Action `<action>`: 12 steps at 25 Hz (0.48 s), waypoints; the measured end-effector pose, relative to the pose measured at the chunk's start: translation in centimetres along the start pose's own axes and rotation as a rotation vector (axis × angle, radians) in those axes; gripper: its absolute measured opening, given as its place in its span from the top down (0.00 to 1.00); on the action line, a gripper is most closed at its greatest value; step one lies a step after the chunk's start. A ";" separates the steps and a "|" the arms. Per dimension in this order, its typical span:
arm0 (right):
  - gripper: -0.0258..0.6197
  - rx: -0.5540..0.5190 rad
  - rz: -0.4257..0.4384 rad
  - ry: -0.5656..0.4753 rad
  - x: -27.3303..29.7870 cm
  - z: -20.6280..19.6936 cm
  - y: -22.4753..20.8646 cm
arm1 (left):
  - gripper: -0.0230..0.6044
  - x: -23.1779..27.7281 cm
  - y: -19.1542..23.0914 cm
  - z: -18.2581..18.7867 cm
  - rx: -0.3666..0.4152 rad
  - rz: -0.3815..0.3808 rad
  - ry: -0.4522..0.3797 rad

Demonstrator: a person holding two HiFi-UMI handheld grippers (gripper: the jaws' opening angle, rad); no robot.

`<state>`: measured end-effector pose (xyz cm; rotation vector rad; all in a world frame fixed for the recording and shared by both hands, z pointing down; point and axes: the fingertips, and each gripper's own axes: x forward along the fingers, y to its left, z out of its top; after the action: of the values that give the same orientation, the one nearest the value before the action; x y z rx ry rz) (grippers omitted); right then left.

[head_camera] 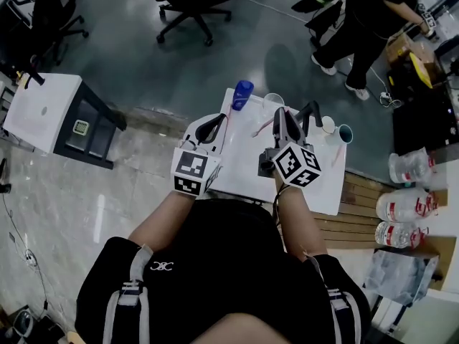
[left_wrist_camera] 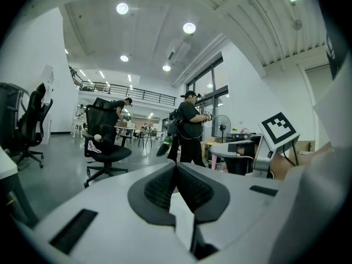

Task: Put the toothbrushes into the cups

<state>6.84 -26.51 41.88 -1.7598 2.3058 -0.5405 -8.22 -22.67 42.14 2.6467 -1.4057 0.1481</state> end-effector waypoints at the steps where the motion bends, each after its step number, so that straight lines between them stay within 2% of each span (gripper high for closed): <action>1: 0.90 -0.007 -0.007 -0.029 0.1 0.9 -0.4 | 0.94 0.1 -0.1 0.1 0.000 -0.002 -0.002; 6: 0.90 -0.045 -0.047 -0.181 0.7 4.8 -2.4 | 0.94 0.3 -0.3 0.4 0.009 -0.007 0.000; 12: 0.90 -0.130 -0.109 -0.230 3.2 5.7 -4.5 | 0.94 0.7 0.0 0.5 0.020 0.002 0.001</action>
<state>12.00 -31.62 38.70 -1.9036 2.1396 -0.1954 -7.82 -23.33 41.71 2.6605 -1.4145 0.1647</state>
